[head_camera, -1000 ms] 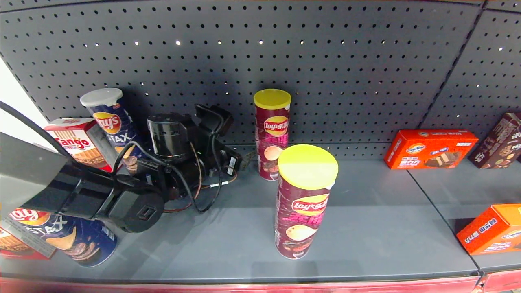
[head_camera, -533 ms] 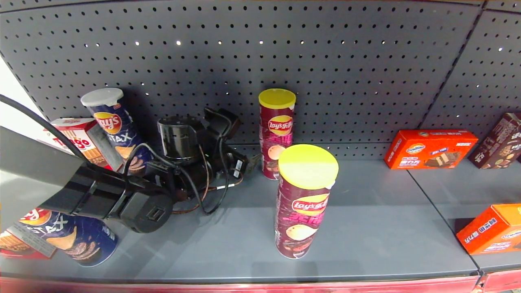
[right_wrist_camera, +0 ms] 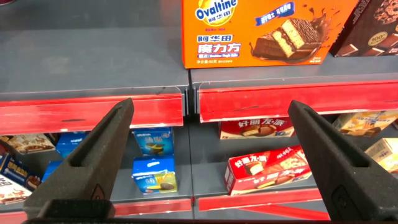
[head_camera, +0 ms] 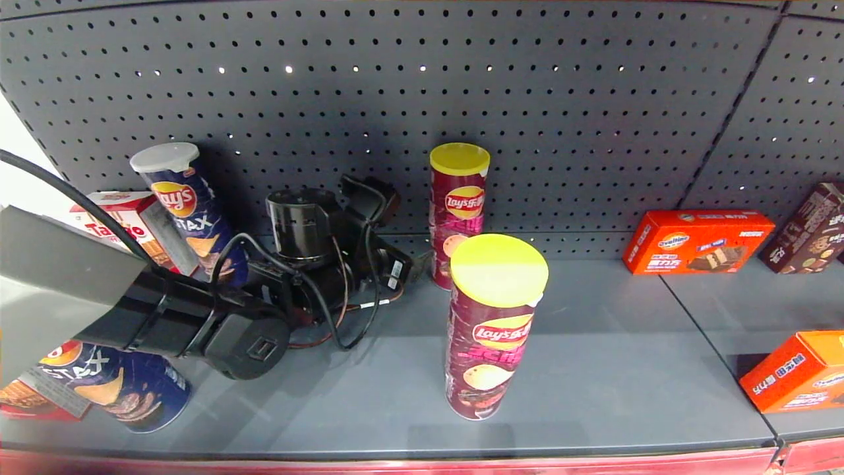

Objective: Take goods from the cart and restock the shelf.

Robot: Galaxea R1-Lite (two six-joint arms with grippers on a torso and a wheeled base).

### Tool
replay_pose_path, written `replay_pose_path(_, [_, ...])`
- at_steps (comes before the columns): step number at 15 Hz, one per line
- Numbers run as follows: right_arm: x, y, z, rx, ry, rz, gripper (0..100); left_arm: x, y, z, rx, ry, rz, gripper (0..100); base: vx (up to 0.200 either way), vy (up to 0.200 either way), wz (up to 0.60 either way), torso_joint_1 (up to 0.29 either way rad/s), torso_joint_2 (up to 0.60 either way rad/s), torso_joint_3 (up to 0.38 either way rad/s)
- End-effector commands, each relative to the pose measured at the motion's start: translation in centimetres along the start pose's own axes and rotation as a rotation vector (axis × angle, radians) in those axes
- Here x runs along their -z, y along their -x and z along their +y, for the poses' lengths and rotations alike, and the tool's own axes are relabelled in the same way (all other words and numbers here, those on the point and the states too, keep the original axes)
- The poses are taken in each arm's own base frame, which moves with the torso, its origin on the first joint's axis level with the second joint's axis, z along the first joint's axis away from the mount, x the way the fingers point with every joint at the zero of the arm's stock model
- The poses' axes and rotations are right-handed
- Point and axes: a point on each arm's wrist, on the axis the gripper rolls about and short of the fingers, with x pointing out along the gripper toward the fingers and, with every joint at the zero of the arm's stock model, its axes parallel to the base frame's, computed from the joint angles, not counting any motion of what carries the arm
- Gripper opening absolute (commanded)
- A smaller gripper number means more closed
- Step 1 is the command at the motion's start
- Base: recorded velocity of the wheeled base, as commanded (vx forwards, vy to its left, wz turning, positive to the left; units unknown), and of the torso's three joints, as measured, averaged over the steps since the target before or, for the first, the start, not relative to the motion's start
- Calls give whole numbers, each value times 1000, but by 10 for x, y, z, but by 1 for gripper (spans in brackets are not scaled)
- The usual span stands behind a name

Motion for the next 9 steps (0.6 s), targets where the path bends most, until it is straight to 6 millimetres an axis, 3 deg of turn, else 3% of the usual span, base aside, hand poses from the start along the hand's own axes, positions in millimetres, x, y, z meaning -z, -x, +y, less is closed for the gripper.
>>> replay_pose_path(1, [0, 0, 0, 0, 0, 0, 100, 1, 1, -2, 3, -2, 5, 100, 0, 0, 0, 0, 0, 0])
replay_pose_path(4, [0, 0, 0, 0, 0, 1, 100, -10, 21, 1, 0, -1, -17, 100, 0, 0, 0, 0, 0, 0])
replay_pose_path(9, [0, 0, 0, 0, 0, 1, 100, -61, 78, 14, -41, 3, -159, 100, 0, 0, 0, 0, 0, 0])
